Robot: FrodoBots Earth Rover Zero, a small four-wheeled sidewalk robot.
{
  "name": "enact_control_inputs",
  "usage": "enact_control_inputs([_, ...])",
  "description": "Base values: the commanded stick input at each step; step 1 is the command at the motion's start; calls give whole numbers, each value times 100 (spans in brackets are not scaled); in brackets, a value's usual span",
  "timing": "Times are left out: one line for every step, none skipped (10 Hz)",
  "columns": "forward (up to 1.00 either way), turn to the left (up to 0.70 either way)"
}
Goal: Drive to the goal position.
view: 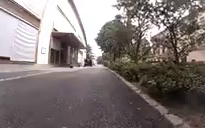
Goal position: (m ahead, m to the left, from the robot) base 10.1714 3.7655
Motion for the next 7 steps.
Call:
enact_control_inputs([70, -24])
enact_control_inputs([70, -16])
enact_control_inputs([70, 0])
enact_control_inputs([70, 0])
enact_control_inputs([70, 0])
enact_control_inputs([70, 0])
enact_control_inputs([70, 0])
